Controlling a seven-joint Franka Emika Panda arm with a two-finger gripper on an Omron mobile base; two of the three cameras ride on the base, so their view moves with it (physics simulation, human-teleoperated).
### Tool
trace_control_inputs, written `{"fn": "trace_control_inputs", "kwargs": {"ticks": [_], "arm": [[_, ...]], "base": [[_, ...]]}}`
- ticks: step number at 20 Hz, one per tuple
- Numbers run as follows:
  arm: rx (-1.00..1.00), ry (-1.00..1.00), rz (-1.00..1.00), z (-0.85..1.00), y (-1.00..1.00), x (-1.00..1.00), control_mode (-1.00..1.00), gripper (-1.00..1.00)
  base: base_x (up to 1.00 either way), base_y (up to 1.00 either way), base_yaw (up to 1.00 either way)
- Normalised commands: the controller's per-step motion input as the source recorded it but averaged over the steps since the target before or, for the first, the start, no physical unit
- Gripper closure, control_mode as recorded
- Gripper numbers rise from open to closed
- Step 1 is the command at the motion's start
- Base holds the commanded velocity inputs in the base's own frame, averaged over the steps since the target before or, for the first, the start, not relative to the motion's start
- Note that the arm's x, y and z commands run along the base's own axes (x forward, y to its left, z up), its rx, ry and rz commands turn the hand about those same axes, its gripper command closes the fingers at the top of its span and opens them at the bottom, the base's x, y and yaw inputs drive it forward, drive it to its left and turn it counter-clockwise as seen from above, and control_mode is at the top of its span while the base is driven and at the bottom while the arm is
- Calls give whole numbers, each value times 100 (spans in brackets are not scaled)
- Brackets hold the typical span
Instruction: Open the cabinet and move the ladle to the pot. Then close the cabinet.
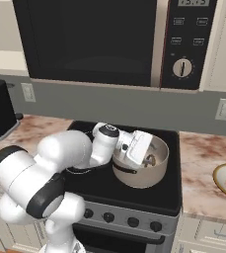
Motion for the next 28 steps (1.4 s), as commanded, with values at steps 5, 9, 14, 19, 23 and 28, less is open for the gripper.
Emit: {"fn": "trace_control_inputs", "kwargs": {"ticks": [5, 9, 14, 19, 23, 28], "arm": [[0, 2, -3, 0, 0, 5, -100, -100], [0, 0, 0, 10, 0, -11, -100, -100], [0, 0, 0, 8, 0, -40, -100, -100], [0, 0, 0, 9, 0, -44, -100, -100], [0, 0, 0, 33, -1, -10, -100, -100], [0, 0, 0, 36, 0, 0, -100, -100]], "base": [[0, 0, 0], [0, 0, 0], [0, 0, 0], [0, 0, 0], [0, 0, 0], [0, 0, 0]]}}
